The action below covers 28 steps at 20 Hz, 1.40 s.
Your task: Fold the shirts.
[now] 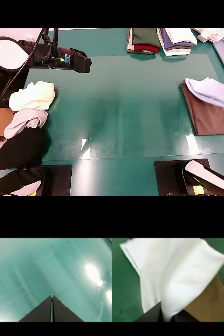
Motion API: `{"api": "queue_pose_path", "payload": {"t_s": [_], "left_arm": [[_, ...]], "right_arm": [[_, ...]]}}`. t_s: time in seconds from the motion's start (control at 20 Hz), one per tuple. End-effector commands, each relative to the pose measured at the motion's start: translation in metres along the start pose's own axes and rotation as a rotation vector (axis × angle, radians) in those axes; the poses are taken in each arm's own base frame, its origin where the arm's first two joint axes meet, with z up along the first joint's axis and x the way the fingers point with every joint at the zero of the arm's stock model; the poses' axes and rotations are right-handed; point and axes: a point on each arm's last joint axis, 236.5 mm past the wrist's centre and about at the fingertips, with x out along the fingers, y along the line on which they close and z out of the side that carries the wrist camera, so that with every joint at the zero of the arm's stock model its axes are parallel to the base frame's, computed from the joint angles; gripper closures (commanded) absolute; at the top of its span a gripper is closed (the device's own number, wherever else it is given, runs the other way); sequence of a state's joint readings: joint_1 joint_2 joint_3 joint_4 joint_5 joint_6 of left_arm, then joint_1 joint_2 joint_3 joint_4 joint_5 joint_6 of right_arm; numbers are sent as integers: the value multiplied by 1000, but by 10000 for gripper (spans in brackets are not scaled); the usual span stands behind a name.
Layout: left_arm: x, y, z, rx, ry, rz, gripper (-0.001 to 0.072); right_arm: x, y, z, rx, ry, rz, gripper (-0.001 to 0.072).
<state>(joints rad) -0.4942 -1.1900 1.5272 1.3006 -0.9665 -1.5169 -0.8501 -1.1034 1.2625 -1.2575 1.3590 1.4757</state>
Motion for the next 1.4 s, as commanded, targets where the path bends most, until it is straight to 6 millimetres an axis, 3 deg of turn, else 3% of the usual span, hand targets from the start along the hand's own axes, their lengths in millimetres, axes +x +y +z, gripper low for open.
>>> {"api": "queue_pose_path", "payload": {"t_s": [0.0,0.05,0.1,0.2,0.3,0.4,0.5,0.6,0.7,0.85,0.9,1.1,1.35], "left_arm": [[0,0,-1,9,4,0,682],[0,0,-1,9,4,0,681],[0,0,-1,9,4,0,682],[0,0,-1,10,5,0,682],[0,0,-1,12,6,0,681],[0,0,-1,11,5,0,682],[0,0,1,11,-4,1,681],[0,0,3,10,-13,1,681],[0,0,-3,8,13,0,681],[0,0,-2,7,10,0,681],[0,0,-2,7,9,0,681],[0,0,2,7,-9,0,681],[0,0,2,7,-9,1,681]], "right_arm": [[14,-45,-48,47,99,-118,266],[16,-53,-56,60,116,-136,163],[16,-61,-63,77,128,-150,131],[6,-64,-62,103,111,-147,131],[-13,-43,-42,60,22,-117,131],[-32,11,-20,-15,-78,6,132],[-48,88,-17,-125,-114,191,132],[-57,156,-35,-269,-90,329,132],[-61,213,-62,-423,-79,417,135],[-72,282,-100,-592,-99,550,144],[-76,301,-113,-635,-101,592,219],[-71,341,-168,-762,-9,672,693],[-56,354,-199,-818,81,682,694]]}}
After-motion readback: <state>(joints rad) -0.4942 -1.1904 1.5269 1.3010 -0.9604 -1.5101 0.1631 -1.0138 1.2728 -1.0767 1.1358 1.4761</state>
